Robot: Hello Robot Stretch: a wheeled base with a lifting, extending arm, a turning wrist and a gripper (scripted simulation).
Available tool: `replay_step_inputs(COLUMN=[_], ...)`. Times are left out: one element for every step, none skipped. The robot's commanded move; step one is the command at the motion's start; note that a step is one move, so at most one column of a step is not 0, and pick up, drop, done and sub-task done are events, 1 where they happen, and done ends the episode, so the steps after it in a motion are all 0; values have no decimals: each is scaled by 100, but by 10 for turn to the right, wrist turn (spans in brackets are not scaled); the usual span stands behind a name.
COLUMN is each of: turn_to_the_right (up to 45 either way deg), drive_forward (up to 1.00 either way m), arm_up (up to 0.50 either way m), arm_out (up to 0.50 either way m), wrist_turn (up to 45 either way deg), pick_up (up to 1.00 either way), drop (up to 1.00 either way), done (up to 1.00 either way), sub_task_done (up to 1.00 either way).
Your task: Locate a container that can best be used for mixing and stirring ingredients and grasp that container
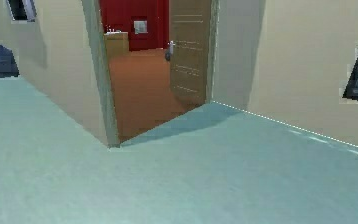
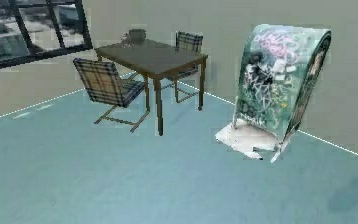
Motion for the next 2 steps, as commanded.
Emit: replay_step_inputs(turn_to_the_right=[0, 0], drive_forward=[100, 100], arm_up=[0, 0], arm_out=[0, 0], wrist_turn=[0, 0], pick_up=[0, 0], drop=[0, 0], done=[0, 0], sub_task_done=[0, 0])
